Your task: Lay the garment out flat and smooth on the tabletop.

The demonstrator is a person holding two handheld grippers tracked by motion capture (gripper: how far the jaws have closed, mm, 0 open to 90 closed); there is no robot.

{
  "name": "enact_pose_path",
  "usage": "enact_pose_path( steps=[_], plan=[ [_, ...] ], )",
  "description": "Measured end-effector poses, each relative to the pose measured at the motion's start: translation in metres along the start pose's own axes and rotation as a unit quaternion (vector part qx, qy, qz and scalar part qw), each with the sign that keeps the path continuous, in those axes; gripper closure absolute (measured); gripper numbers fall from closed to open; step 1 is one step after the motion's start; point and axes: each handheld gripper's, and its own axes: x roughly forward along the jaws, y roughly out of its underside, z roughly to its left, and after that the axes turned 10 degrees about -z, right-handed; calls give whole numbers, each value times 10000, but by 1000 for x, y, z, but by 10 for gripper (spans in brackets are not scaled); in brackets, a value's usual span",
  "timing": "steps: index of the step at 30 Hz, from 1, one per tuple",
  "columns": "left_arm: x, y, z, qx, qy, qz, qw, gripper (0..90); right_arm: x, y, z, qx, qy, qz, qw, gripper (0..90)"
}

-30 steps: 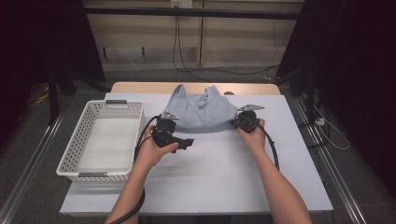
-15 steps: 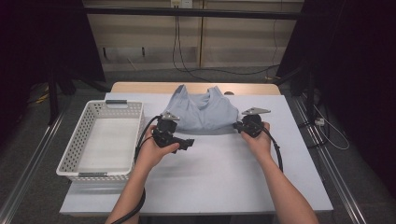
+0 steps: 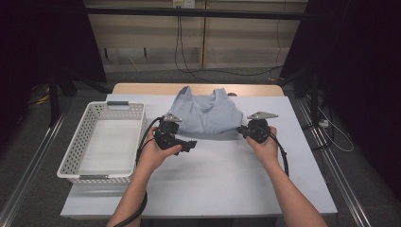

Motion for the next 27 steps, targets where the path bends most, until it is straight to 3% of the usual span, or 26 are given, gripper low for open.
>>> enact_pose_path(
  steps=[17, 19, 27],
  plan=[
    [1, 1, -2, 30, -21, 2, 10000, 73, -28, 6, 0, 66, 8, -131, 9999, 868],
    [1, 1, -1, 104, -16, 51, 9999, 73, -30, 8, -1, 110, 4, -185, 9998, 868],
    [4, 3, -3, 56, -14, 53, 10000, 73, -39, 18, -4, 143, -8, -248, 9996, 868]
  ],
)
